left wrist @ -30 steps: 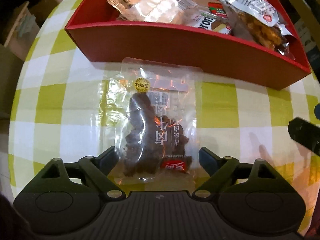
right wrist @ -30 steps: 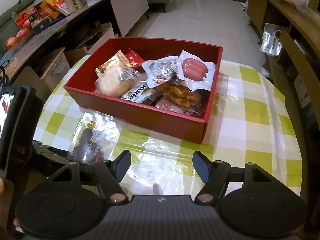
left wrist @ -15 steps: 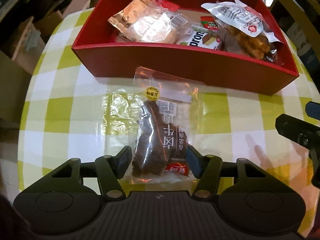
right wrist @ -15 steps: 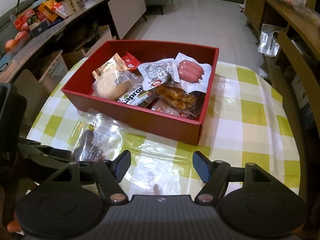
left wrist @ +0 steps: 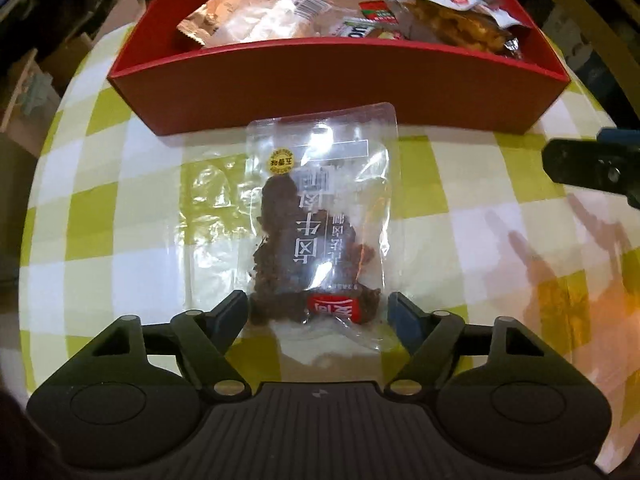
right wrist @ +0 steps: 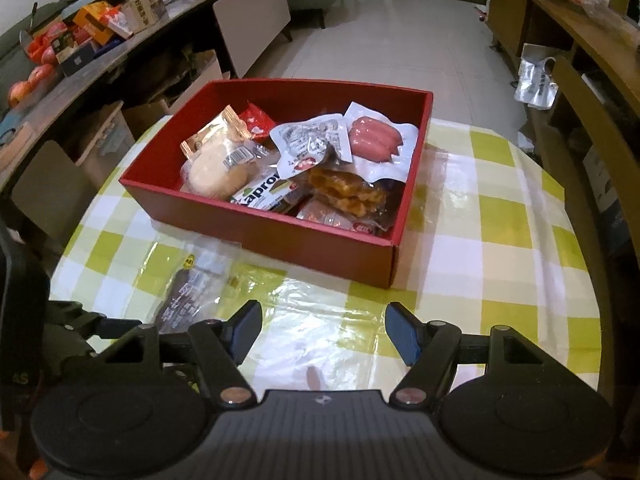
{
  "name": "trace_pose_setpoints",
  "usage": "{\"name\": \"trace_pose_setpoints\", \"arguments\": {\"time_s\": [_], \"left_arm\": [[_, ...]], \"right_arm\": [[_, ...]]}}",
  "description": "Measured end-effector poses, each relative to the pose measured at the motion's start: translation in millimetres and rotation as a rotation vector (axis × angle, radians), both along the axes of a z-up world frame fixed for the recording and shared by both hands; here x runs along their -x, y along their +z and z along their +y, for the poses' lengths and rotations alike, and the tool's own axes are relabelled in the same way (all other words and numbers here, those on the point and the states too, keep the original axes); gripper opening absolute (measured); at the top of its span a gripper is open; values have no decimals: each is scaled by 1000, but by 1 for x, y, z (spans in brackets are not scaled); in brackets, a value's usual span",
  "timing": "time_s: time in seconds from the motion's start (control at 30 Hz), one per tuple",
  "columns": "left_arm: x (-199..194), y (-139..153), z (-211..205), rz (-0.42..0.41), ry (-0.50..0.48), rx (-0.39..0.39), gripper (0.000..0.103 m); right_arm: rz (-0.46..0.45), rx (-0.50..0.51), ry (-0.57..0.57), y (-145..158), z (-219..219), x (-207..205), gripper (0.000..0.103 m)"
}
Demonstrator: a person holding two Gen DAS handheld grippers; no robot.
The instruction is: Organize snacks
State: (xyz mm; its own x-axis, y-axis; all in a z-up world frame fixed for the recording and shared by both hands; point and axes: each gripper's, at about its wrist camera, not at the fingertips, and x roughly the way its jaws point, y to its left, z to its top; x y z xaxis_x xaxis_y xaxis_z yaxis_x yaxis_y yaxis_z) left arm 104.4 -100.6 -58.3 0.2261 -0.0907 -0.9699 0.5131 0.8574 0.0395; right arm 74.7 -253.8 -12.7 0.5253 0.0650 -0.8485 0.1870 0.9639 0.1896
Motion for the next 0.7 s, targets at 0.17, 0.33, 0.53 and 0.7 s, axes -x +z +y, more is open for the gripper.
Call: {"name": "trace_pose_setpoints", "arguments": {"time_s": [0.17, 0.33, 0.53, 0.7], "left_arm": [[2, 19, -6, -20, 10, 30, 58], [1, 26, 9, 6, 31, 95, 57], [-17, 6, 5, 19, 57, 57, 69], [-18, -9, -14, -74, 23, -76, 103]], "right_arm": [[-7, 5, 4, 1, 3, 1, 74], [-7, -2, 8, 1, 5, -1, 74], [-8, -6, 19, 2, 9, -2, 74], [10, -27, 6, -3, 6, -2, 74]]}}
